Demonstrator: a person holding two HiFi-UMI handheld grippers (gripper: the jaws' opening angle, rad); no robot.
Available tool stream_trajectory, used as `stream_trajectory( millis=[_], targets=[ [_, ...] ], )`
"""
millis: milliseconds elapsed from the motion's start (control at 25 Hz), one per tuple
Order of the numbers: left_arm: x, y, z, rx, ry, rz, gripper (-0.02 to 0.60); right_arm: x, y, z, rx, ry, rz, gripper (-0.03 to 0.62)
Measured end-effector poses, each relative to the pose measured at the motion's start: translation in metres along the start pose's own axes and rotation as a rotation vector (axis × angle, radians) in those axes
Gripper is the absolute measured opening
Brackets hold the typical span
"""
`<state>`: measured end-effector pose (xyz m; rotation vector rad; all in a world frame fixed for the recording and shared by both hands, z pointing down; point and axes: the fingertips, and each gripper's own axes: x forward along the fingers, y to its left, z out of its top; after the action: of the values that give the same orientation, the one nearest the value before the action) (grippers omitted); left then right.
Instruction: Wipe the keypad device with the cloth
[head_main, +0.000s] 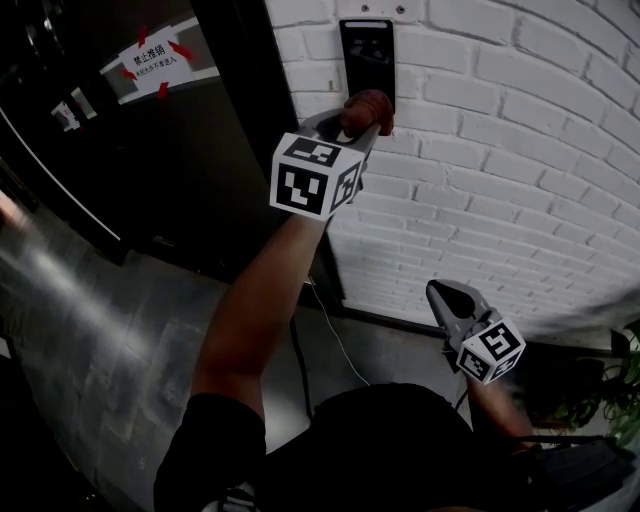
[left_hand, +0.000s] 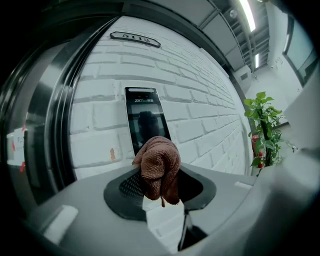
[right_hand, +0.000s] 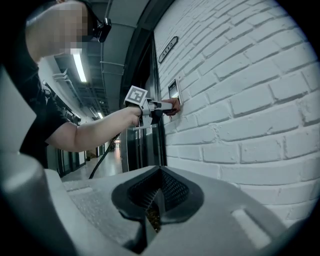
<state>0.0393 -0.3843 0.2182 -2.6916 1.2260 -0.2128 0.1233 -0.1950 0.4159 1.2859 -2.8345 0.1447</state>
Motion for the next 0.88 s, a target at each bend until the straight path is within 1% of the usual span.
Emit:
stream_trajectory(
  millis=[400, 720, 880],
  targets=[
    [0.000, -0.002, -0.016, -0.007, 0.051, -0.025, 0.163, 0.004, 0.004, 0.001, -0.001, -0.003, 0.004, -0.009],
    [0.001, -0.008, -0.039, -0.036, 0.099, -0.037, 0.163, -0.001, 0.002, -0.003, 0.002, -0.006, -0.001, -0.009],
    [0.000, -0.008, -0.048, -0.038, 0.124, -0.039, 0.164, -0.003, 0.001, -0.003, 0.003, -0.004, -0.005, -0.009]
  ],
)
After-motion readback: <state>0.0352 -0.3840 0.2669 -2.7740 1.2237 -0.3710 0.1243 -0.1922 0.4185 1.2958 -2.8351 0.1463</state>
